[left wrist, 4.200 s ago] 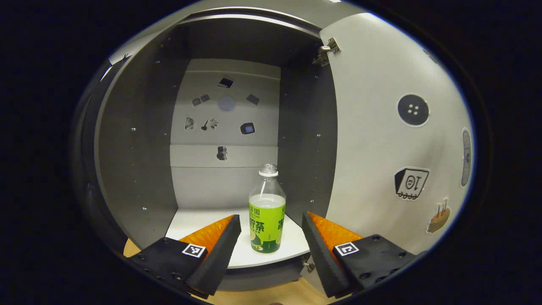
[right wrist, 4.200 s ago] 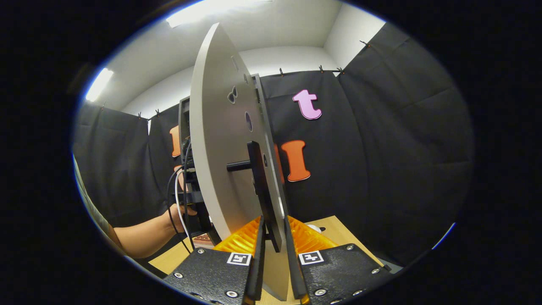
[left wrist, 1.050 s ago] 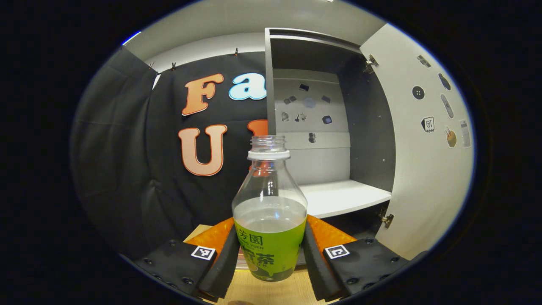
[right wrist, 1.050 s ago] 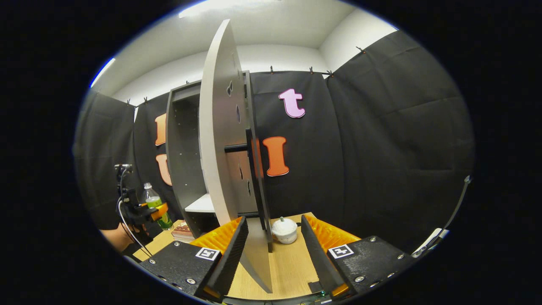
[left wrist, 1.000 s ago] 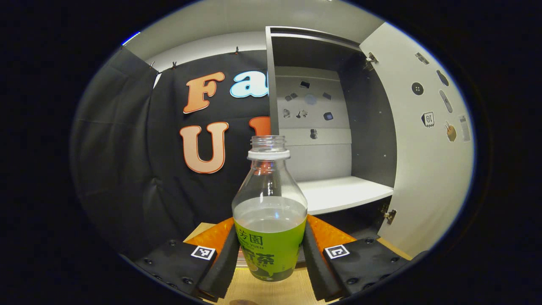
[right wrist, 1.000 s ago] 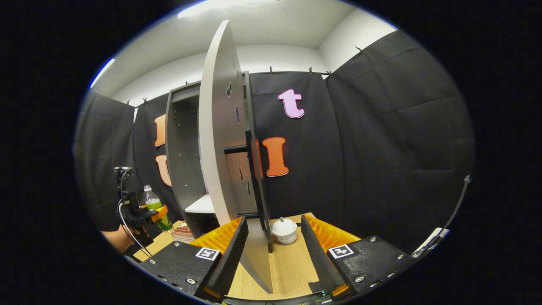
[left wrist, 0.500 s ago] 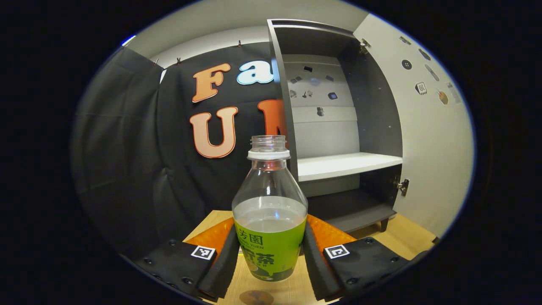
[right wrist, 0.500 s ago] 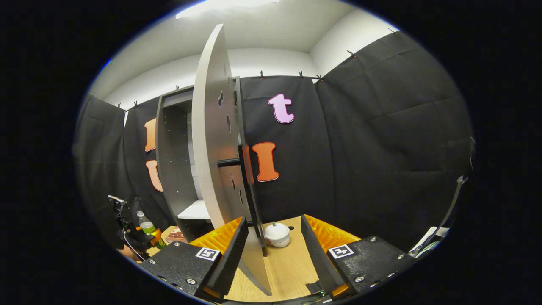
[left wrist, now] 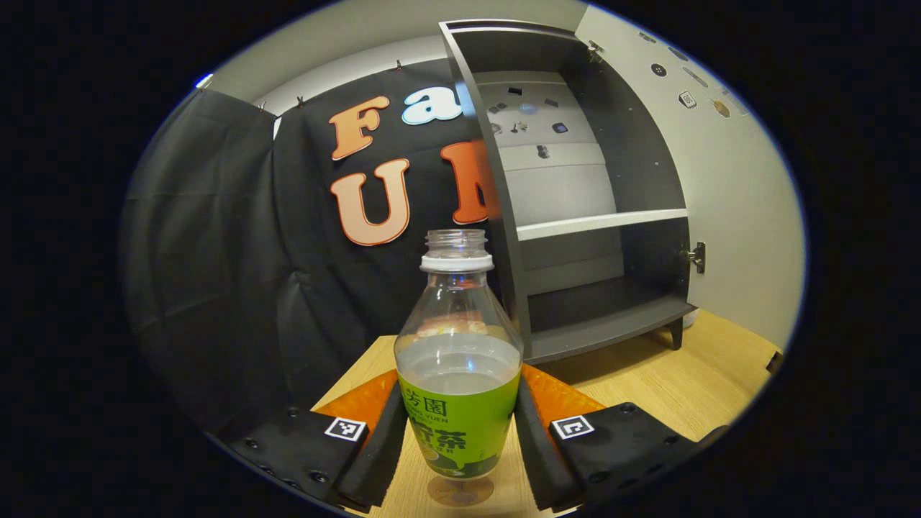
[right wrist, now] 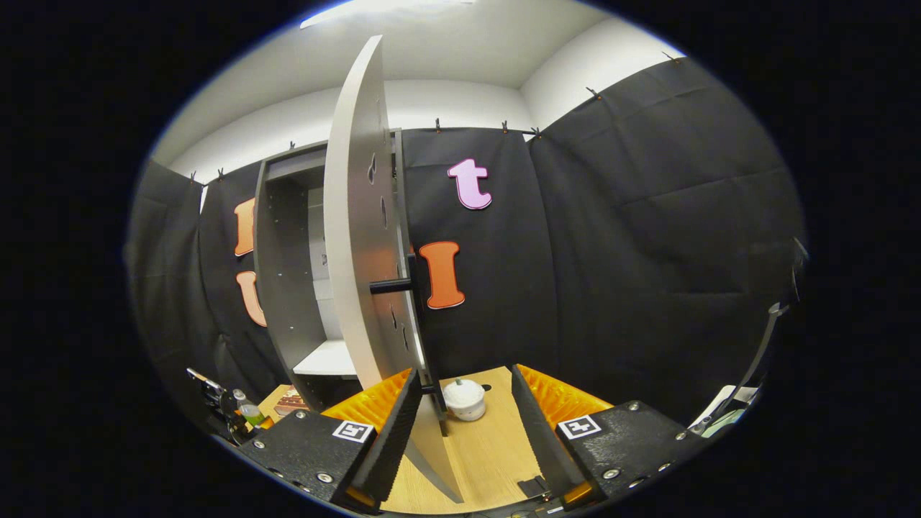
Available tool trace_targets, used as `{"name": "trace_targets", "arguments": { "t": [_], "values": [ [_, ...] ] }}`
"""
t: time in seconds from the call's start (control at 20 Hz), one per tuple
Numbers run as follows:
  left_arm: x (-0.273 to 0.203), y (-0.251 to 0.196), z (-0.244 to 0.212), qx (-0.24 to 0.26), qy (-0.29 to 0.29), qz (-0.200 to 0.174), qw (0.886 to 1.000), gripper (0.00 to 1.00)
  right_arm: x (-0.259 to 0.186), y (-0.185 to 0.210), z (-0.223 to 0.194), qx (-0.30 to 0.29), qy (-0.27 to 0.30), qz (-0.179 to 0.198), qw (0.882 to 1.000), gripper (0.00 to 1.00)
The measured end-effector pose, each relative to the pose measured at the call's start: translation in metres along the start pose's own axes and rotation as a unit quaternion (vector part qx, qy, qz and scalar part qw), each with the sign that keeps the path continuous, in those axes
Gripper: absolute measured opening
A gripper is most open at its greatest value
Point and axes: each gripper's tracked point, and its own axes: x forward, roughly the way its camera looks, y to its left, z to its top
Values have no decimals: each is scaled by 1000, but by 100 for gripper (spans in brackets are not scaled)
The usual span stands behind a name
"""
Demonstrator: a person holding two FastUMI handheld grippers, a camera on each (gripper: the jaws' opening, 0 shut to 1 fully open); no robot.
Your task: Open the cabinet door with the right hand, grasp the bottle in the cabinet with the left hand and place it on the coaster, then close the cabinet door with the right hand.
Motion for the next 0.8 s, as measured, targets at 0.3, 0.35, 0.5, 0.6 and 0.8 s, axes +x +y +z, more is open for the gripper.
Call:
{"name": "trace_targets", "arguments": {
  "t": [0.3,0.35,0.5,0.6,0.8],
  "values": [
    [-4,4,-40,2,3,8,1000,79,-7,-7,2,-3,9,-33,999,78],
    [-4,4,-47,-3,6,9,1000,79,-9,-8,1,-6,13,-39,999,78],
    [-4,10,-66,-18,10,13,1000,79,-14,-7,0,-11,20,-53,998,78],
    [1,12,-78,-27,15,12,999,80,-14,-8,-2,-9,28,-60,998,78],
    [8,20,-97,-44,22,13,999,79,-20,-14,-4,2,37,-84,996,78]
  ]
}}
